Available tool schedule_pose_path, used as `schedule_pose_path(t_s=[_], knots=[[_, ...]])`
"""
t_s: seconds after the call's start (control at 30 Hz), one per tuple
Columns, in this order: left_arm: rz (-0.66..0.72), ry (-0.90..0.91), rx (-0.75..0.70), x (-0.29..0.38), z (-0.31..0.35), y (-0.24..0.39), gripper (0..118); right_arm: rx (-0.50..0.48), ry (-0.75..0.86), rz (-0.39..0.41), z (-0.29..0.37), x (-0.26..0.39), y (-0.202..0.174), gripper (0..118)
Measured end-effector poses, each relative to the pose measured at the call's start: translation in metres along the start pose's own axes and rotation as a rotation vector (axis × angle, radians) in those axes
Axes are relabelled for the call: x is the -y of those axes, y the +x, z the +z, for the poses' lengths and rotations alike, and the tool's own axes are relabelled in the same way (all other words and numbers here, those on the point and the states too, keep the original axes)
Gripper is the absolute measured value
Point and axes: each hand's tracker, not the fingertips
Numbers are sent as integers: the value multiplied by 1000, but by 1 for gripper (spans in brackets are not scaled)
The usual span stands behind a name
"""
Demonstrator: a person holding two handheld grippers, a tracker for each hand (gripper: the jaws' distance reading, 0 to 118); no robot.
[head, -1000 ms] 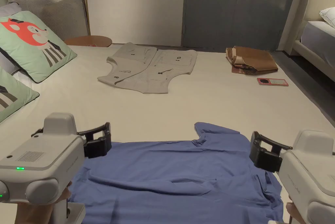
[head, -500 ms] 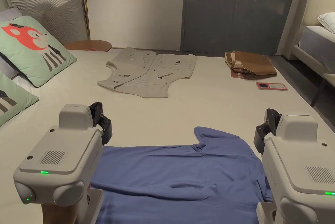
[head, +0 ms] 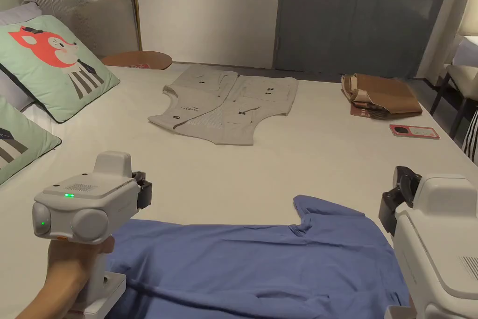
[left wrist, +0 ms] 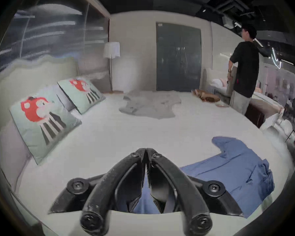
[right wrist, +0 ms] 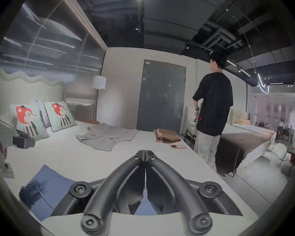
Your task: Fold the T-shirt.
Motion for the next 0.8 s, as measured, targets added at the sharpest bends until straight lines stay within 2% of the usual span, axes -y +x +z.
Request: schedule_pose_path(t_s=[0.13,0.17,0.2,0.23,0.27,0.3,0.33,0.53,0.6,0.63,0.67,0.73,0.8], knots=[[-17,-168,-40,3,-61,-19,0,-5,-24,7,-34,8,-2,0],[6,-191,-48,5,-74,-23,7,-6,-33,10,-42,11,-2,0],[20,-242,-48,7,-89,-29,25,-7,-40,12,-50,13,-3,0],[47,-278,-69,10,-102,-35,52,-7,-50,15,-58,17,-3,0],[64,-298,-84,13,-113,-39,84,-7,-59,16,-63,21,-3,0],[68,-344,-86,19,-125,-44,99,-9,-69,15,-71,24,-3,0],[93,-387,-101,24,-135,-48,103,-11,-82,16,-78,28,-3,0],[96,-446,-127,46,-159,-52,100,-11,-149,27,-100,49,-4,0],[63,-452,-111,52,-163,-47,82,-8,-164,28,-103,55,-3,0],[40,-467,-106,56,-167,-41,68,-10,-174,22,-105,60,-2,0],[29,-484,-107,60,-169,-35,50,-10,-181,13,-105,65,-2,0],[-10,-448,-121,64,-167,-27,37,-10,-191,0,-105,68,1,0],[-37,-439,-99,60,-164,-21,2,-9,-197,9,-100,61,-1,0]])
